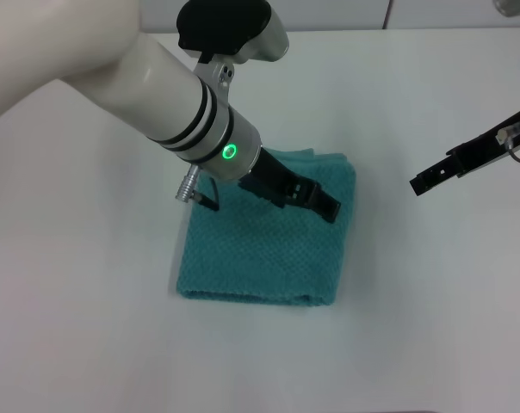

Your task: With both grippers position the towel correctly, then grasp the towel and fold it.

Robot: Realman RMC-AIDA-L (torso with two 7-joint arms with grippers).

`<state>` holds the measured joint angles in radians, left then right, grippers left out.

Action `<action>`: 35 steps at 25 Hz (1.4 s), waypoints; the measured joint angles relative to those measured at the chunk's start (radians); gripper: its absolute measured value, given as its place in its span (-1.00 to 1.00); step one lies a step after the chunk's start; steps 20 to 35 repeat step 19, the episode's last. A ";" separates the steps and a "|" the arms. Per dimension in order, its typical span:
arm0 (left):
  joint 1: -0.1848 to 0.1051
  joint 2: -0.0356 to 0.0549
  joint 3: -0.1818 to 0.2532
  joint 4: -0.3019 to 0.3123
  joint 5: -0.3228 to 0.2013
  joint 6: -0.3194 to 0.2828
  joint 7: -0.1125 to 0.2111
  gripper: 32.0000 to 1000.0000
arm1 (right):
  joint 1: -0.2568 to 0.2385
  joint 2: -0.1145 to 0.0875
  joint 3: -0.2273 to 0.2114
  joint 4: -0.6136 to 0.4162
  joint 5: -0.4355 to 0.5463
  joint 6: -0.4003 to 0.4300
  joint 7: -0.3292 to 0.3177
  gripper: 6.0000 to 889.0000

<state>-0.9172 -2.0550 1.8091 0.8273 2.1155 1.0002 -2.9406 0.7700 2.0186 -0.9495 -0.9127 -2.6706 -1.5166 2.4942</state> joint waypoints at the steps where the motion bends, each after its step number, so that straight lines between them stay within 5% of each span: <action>1: 0.000 0.0000 0.000 0.000 0.000 0.000 0.000 0.73 | 0.000 0.000 0.000 0.000 0.000 0.000 0.000 0.93; 35: 0.005 0.0025 -0.002 0.012 0.001 0.003 -0.001 0.73 | 0.000 0.000 0.000 0.000 0.000 -0.001 0.000 0.93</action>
